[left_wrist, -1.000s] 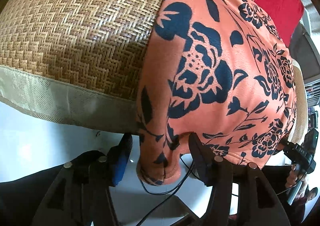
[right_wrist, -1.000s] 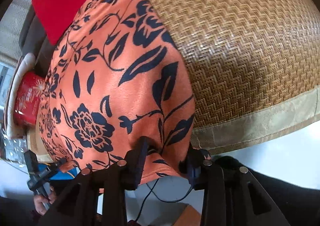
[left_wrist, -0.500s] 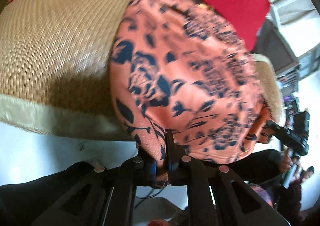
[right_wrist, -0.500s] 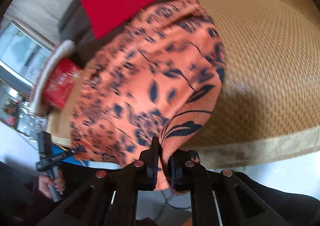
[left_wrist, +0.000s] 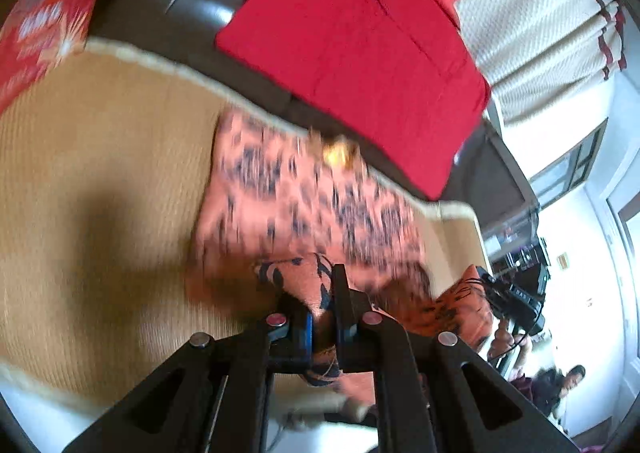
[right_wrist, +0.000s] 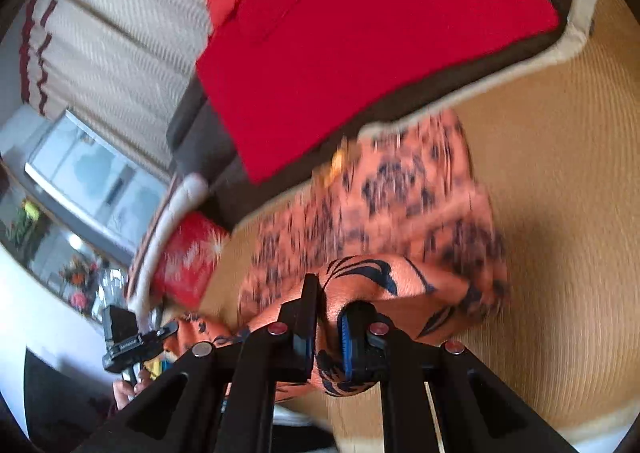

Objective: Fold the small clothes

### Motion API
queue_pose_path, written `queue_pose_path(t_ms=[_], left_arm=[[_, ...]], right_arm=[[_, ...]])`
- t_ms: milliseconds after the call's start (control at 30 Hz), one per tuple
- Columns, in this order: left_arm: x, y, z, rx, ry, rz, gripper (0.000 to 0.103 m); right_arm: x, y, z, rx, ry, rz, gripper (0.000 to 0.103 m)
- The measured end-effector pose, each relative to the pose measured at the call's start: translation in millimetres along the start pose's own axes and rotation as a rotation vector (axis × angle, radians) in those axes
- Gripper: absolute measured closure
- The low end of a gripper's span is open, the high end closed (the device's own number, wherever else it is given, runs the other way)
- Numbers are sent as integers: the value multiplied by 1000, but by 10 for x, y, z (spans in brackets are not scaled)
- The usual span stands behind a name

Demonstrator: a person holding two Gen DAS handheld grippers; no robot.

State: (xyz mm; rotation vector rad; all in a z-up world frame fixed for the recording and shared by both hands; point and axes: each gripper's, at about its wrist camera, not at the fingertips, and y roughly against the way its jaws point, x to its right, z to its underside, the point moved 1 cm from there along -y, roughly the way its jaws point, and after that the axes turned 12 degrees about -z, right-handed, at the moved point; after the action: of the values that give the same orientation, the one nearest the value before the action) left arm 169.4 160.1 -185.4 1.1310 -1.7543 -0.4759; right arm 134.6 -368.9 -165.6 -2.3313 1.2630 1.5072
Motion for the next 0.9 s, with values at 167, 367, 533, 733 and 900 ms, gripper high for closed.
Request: queue_pose_path(t_ms=[167,367,533,733,900], left_arm=[[-93,-429,-810,41,64,-43,95],[-314,-1341,-1221,26,185,-73,95],[-556,-1763,-1186,22,261,-91,89],[-675,-1735,-1339,85,332,-58,78],[-575,-1245,-1352,318,338,-133,32]], right_arm=[[359,-248,-729,143,-85,-8,93],[1100,-719,-1104,242,-255,-6,93],[1596,-1000,-1155,210,-443,-12,89],[1651,-781,-1259,405,-442,-72,22],[1394,-555,-1263,481,-337,-46,18]])
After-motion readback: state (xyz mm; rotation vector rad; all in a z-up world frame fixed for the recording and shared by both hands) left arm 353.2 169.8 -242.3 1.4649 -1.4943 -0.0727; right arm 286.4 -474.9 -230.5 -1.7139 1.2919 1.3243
